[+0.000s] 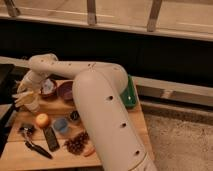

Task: Place banana in paper cup

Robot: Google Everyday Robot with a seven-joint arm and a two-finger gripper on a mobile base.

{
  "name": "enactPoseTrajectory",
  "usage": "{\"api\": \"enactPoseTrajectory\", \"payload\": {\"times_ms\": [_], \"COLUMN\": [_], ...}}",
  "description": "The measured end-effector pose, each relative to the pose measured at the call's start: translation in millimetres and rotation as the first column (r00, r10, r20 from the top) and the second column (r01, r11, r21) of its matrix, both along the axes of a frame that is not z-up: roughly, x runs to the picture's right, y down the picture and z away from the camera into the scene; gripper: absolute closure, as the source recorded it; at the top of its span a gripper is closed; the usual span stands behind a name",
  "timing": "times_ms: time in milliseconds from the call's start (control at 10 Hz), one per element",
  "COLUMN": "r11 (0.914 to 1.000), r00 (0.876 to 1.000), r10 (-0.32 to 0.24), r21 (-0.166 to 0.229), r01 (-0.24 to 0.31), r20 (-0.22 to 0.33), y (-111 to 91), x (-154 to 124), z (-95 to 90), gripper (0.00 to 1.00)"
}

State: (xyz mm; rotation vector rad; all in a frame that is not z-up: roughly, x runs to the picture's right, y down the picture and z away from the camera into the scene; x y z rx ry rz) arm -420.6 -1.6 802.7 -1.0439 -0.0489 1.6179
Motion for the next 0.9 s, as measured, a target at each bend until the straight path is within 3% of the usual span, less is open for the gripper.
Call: {"api": "enactPoseTrajectory", "payload": {"times_ms": [300,500,700,900], "r11": [0.9983,0.9923,0.9803,0.9732], "r00": [1.0,0.997,0.99,0.982], "r10": [0.021,0.047,0.077,0.097], "r21": [0.054,0.118,0.19,0.222], "r01": [-0.02,-0.039,-0.052,-0.06], "r20": [-0.017,-0.061,-0.123,-0.161], "y": [-25,-54,-84,-96], "x": [7,31,69,94], "z": [-9.5,-19.6,-38.3,-44.6], "gripper": [0.2,0.2,0.2,0.2]}}
